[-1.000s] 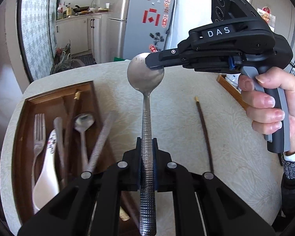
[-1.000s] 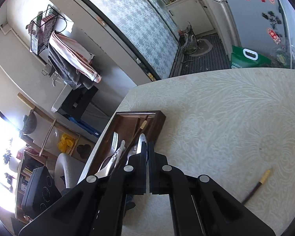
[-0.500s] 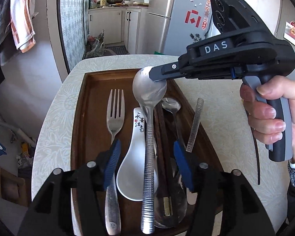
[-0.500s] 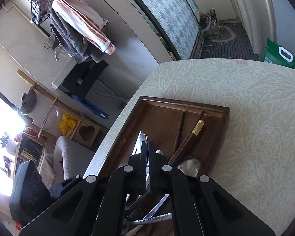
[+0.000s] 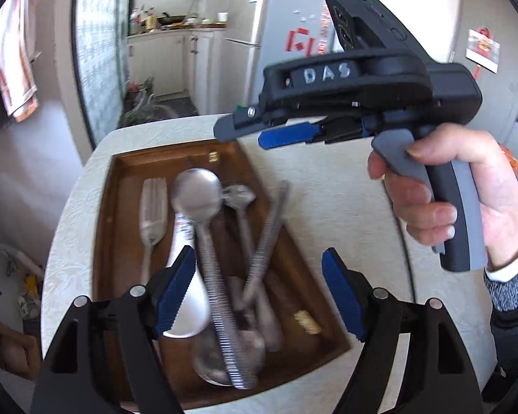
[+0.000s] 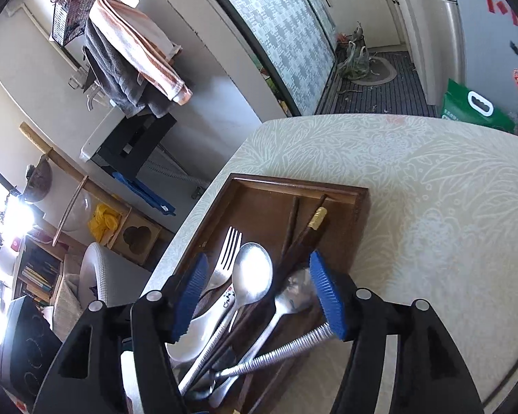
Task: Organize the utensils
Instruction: 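Move the left tool to the last dark chopstick and close on it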
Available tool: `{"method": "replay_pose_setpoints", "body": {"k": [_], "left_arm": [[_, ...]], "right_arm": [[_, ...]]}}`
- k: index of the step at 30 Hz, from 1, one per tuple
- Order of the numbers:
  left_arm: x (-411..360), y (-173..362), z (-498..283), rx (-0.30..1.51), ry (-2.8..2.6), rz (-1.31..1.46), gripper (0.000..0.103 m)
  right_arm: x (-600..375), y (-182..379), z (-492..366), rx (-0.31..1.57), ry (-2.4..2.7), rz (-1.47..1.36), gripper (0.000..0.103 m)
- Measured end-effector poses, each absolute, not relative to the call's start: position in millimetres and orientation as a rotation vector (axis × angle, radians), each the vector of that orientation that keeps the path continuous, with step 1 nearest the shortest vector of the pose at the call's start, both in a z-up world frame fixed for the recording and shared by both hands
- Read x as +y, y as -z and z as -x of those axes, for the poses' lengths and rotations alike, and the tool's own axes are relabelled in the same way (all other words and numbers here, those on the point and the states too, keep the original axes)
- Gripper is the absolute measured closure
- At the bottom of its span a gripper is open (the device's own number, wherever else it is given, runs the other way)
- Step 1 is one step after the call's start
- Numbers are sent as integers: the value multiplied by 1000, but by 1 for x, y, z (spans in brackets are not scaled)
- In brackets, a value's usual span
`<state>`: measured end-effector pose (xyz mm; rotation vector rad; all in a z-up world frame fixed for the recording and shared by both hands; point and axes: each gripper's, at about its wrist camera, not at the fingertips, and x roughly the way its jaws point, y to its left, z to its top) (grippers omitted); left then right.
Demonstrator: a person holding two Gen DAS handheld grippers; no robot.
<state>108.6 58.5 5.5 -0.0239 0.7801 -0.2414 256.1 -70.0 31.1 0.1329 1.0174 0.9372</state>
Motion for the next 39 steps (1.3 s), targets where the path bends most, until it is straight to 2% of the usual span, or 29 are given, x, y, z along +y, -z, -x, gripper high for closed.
{"method": "replay_pose_setpoints", "body": {"k": [7,15,25,35,38,39], "left_arm": [[-32,7,-105,789,432,-68,25],[-102,32,-114,835,467,-154,25],[-124,52,-127,882,456,-165,25],[-126,55,-128,897,430,-212,24],[-129,55,-126,888,439,-218,34],[-131,53,-122,882,440,-217,46]], "right_arm": [[-181,-45,-246,948,-824,-189,38],[-281,-6,-242,947,-694,-309,38],[-307,17,-247,990,-617,-323,38],[-296,28,-243,1013,-525,-210,38],[-290,32,-245,1034,-509,-200,35],[-288,32,-245,1034,-505,-194,32]]}}
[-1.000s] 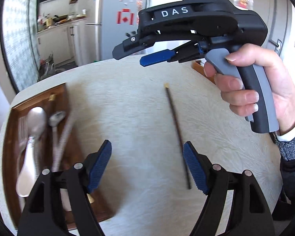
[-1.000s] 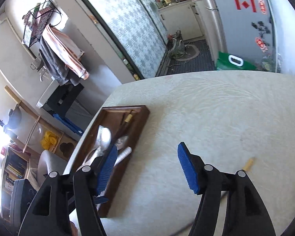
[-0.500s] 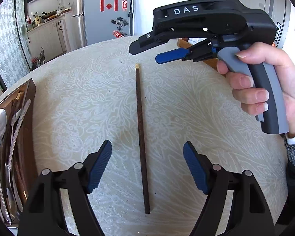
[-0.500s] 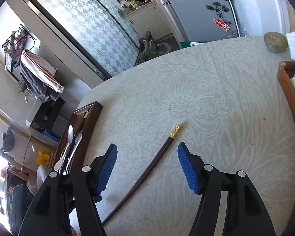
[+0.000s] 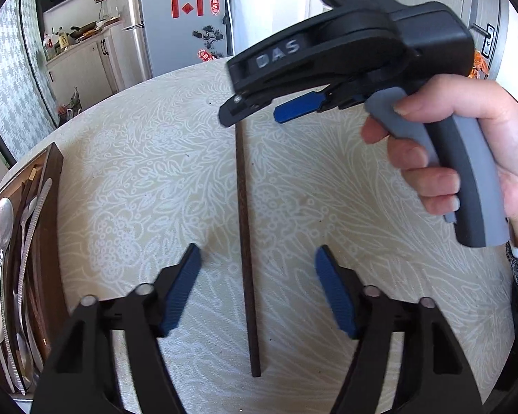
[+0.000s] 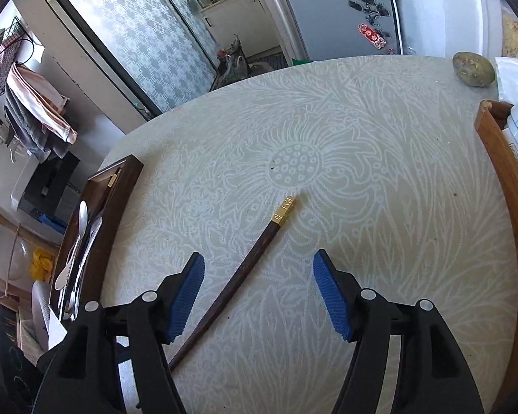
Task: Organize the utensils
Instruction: 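Move the left tool to the last dark chopstick and close on it, then lift the chopstick, lower it into the tray and open the left tool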
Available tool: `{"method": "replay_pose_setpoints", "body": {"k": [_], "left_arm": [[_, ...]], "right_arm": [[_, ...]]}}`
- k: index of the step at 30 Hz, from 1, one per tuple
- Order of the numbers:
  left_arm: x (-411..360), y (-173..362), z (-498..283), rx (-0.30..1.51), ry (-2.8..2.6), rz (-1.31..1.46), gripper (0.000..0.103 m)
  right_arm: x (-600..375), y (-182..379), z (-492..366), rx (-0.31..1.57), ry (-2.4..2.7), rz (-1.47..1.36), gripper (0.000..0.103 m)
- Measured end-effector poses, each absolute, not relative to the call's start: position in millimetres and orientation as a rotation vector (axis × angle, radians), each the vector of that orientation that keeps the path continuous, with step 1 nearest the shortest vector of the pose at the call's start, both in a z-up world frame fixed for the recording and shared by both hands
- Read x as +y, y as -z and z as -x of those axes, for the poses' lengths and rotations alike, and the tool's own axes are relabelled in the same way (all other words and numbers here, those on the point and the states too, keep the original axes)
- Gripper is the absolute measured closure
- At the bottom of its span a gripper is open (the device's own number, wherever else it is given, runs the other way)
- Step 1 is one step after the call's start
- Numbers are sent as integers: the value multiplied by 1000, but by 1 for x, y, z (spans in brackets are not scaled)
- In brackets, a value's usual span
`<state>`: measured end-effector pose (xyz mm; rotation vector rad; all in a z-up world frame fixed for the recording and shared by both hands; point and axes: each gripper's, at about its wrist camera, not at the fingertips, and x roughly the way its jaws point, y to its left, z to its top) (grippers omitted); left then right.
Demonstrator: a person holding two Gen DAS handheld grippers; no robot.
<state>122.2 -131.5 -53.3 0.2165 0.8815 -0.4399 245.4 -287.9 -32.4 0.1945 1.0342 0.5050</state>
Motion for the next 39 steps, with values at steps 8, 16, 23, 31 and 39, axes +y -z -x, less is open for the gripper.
{"method": "replay_pose_setpoints", "body": {"k": [8,16,23,31,39], "left_arm": [[-138,51,-118,862,478,-231,95],[-136,39,-107,792,451,-202,98],[-131,25,-99,737,456,-177,97],[-126,17,-92,727,489,-172,103],[-93,14,-96,745,485,-109,103]], "right_arm": [[-281,30,-246,1054,-479,-183,27],[-281,30,-246,1066,-486,-204,37],[-288,30,-249,1077,-501,-276,80],[-275,18,-243,1046,-500,-231,96],[-247,-3,-237,1020,-514,-209,97]]}}
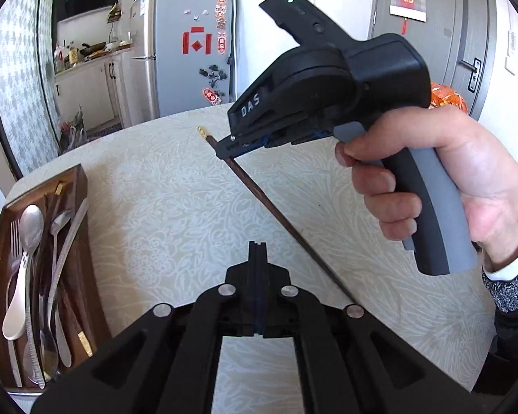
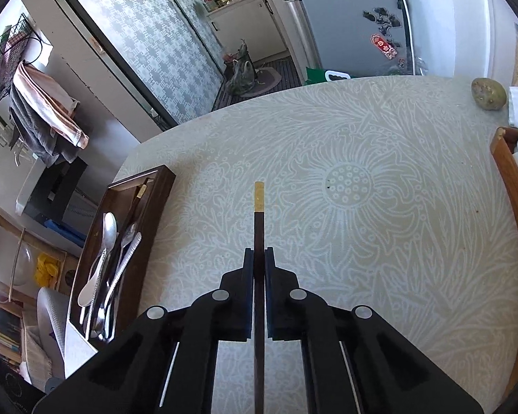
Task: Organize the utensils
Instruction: 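Lift the chopstick, lower it into the tray and open the left tool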
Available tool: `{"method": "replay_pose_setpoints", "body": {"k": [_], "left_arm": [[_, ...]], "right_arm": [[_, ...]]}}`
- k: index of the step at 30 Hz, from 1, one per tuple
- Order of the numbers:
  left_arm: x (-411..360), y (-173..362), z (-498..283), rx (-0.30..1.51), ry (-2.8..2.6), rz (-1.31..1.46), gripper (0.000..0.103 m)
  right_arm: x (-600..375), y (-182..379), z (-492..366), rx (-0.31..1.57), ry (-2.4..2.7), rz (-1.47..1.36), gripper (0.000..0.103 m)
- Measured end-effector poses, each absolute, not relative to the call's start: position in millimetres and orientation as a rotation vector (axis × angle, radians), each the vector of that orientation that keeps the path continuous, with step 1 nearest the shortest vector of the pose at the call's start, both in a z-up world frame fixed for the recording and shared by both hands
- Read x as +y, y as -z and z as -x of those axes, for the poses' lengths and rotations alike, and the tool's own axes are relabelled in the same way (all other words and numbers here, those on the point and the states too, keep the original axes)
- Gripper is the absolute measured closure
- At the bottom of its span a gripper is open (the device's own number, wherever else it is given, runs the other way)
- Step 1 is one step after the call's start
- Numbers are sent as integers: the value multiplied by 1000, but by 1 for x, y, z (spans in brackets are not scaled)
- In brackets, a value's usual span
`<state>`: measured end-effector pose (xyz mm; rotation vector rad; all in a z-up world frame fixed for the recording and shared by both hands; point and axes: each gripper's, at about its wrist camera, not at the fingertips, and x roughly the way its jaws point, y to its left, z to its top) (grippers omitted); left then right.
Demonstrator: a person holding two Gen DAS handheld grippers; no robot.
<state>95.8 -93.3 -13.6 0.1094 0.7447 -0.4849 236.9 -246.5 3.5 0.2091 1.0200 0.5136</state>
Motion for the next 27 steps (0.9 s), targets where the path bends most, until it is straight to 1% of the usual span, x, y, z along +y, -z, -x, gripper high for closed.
{"method": "replay_pose_setpoints", "body": {"k": [6,7,8,9,10,16,17,19,20,27], "left_arm": [[-78,10,-93,761,560,-28,103],[-78,11,-91,759,549,-30,95],[-75,12,-91,760,536,-29,83],[-72,12,-92,759,526,-19,53],[-68,13,-93,753,510,3,44],[-58,14,-97,769,516,48,45],[-58,14,-97,774,515,50,49],[-56,13,-95,775,509,44,84],[-51,11,-93,773,500,42,87],[-5,-6,-87,758,397,42,91]], "right_arm": [[-222,-9,-234,1010,-516,-194,97],[-218,-11,-233,1008,-519,-198,97],[-214,-14,-231,1003,-524,-204,97],[-210,-17,-230,1000,-538,-208,97],[-205,-21,-228,997,-548,-216,97],[-189,-43,-216,965,-599,-256,97],[-186,-46,-215,962,-608,-262,97],[-181,-51,-214,958,-623,-272,97],[-178,-54,-214,958,-632,-276,97],[-142,-69,-218,947,-701,-291,97]]}}
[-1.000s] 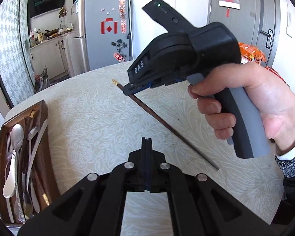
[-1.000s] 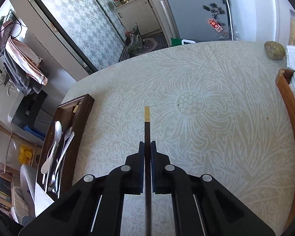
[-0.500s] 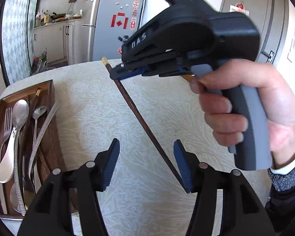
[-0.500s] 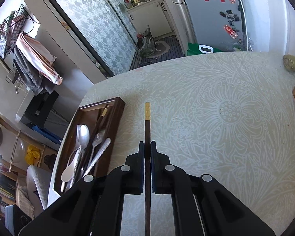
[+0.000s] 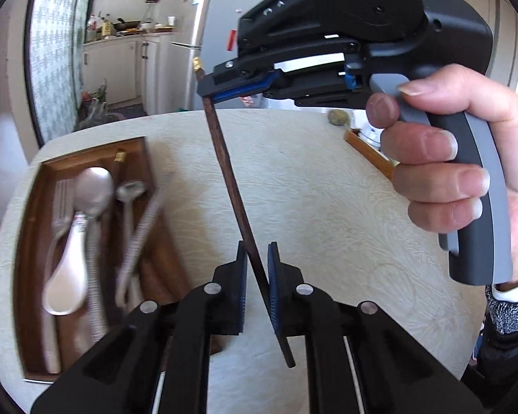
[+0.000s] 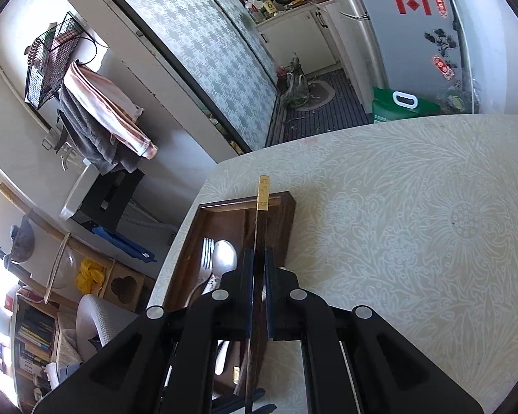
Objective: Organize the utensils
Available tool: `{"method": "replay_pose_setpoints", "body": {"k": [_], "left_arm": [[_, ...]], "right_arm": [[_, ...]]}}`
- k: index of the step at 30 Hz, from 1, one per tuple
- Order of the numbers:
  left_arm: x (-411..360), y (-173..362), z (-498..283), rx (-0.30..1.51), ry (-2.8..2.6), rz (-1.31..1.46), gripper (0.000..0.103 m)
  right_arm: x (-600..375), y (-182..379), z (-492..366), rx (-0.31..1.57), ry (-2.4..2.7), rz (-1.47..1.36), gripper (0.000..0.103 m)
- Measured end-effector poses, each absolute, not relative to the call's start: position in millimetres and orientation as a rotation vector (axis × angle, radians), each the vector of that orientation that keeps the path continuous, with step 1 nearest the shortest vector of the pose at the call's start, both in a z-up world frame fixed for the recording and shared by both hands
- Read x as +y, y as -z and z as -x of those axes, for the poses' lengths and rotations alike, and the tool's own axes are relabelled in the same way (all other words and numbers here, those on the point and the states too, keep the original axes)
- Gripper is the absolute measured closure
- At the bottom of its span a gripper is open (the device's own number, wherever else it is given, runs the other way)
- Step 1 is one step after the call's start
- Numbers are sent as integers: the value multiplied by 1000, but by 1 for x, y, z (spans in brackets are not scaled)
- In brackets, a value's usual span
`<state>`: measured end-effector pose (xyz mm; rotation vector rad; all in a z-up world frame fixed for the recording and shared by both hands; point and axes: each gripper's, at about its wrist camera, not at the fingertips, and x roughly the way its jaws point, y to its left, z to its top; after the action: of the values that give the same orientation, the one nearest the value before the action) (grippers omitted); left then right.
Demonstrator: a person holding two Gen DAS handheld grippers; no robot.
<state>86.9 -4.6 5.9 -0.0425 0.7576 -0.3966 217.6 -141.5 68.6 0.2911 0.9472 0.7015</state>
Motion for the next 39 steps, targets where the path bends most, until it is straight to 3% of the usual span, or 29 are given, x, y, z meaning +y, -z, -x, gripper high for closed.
{"method": "replay_pose_setpoints", "body": {"k": [12,22,25,26,27,28,30,32,33,39], "left_arm": [[81,8,-100,855,230,81,93],[82,13,-108,857,179,90,92],[81,14,-111,861,168,87,91],[81,13,-111,859,162,89,90],[82,13,-111,858,154,92,78],[83,11,-107,848,147,100,59],[86,7,-102,814,144,108,43],[88,4,-96,796,140,108,41],[88,2,-92,788,149,111,34],[87,-3,-64,757,214,118,19]], "right_arm": [[-35,-32,-239,1037,-775,-234,96],[-16,-16,-255,1064,-751,-207,94],[-10,-11,-257,1089,-753,-176,90],[-9,-11,-257,1092,-755,-171,81],[-10,-11,-256,1090,-757,-171,70],[-13,-11,-256,1086,-755,-172,64],[-20,-15,-254,1071,-763,-190,49],[-30,-19,-251,1057,-766,-198,41],[-35,-22,-249,1050,-766,-196,35],[-79,-31,-213,992,-825,-164,28]]}}
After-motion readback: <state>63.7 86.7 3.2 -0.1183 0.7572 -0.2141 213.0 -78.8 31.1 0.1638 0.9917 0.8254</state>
